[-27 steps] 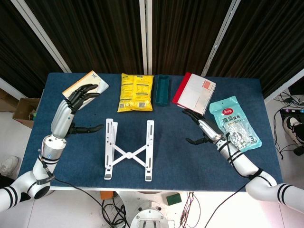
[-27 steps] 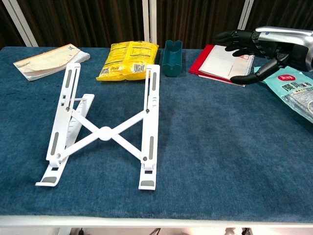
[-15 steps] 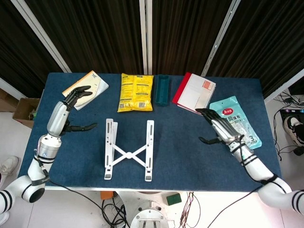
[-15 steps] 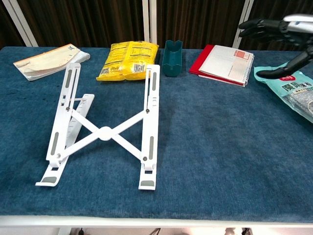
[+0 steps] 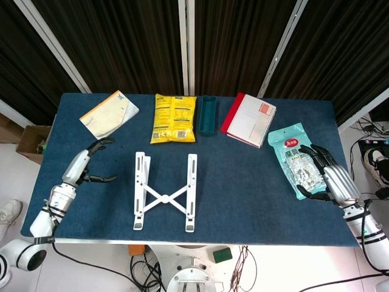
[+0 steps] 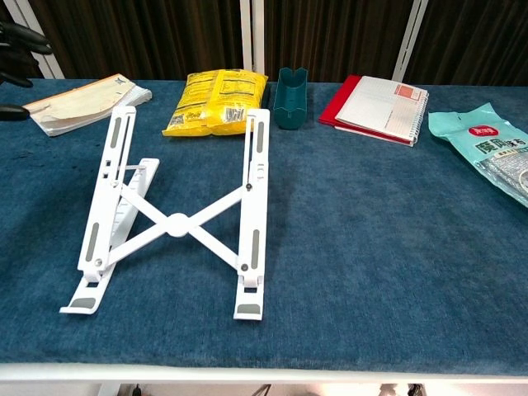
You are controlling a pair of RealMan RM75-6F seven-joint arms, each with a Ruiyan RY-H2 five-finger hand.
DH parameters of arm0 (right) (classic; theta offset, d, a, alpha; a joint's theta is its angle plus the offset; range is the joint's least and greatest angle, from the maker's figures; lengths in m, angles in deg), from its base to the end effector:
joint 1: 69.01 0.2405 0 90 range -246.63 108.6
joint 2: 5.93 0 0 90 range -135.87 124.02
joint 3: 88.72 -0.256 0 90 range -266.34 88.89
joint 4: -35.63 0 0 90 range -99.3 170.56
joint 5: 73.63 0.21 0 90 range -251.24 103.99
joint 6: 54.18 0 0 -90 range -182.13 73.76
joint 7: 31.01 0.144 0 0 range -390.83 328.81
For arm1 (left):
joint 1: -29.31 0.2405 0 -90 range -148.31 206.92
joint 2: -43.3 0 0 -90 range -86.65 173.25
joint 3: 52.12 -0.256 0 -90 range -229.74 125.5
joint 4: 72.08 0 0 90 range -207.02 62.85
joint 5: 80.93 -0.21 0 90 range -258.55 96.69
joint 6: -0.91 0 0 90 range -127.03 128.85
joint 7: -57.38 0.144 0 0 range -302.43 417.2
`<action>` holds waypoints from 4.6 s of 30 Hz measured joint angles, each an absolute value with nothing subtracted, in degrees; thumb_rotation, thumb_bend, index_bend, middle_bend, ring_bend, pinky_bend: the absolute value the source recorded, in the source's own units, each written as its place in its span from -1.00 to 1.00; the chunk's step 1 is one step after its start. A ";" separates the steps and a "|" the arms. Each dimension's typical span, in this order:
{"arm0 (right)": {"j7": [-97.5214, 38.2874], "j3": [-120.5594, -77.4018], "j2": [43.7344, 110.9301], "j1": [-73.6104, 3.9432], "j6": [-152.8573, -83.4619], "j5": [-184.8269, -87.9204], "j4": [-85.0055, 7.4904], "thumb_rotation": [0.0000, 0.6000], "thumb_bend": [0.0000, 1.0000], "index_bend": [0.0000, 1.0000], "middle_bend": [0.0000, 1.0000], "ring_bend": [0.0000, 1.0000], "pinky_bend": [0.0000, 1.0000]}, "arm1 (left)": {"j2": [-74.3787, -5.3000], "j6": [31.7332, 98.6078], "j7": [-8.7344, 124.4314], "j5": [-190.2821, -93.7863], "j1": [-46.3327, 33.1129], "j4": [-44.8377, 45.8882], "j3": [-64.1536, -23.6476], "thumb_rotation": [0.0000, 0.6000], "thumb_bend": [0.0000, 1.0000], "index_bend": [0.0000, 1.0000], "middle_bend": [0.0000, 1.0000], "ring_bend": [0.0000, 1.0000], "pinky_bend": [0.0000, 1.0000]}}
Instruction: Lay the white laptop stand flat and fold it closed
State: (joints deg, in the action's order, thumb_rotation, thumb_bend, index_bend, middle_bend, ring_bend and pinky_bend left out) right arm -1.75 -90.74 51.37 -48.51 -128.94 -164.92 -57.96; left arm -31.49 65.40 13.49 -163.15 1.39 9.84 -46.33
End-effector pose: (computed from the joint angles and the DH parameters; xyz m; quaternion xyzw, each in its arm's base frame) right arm -0.2579 -0.2539 0.1650 0.6208 -0.4694 0.4967 0.3842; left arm -0.2517 0.3088 0.0786 -0.5180 -0.6006 -0.5359 0.2893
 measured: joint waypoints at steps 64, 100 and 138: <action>63.20 -86.19 63.37 -28.06 -115.01 -178.74 -52.61 1.00 -0.45 -0.95 -0.55 -0.91 -0.91 | -28.83 80.61 -20.84 -183.10 3.30 18.41 -56.49 1.00 -1.00 -0.57 -0.04 -0.10 0.11; 82.82 -76.73 84.14 -24.09 -120.97 -175.30 -45.66 1.00 -0.35 -0.71 -0.46 -0.86 -0.79 | -29.54 83.25 -16.30 -177.71 4.91 17.02 -56.29 1.00 -1.00 -0.56 -0.32 -0.36 -0.16; 79.15 -75.49 83.98 -24.04 -118.54 -172.91 -48.34 1.00 -0.33 -0.70 -0.44 -0.86 -0.77 | -30.64 90.19 -37.42 -183.10 4.54 9.15 -56.48 0.44 -1.00 -0.59 -0.53 -0.63 -0.39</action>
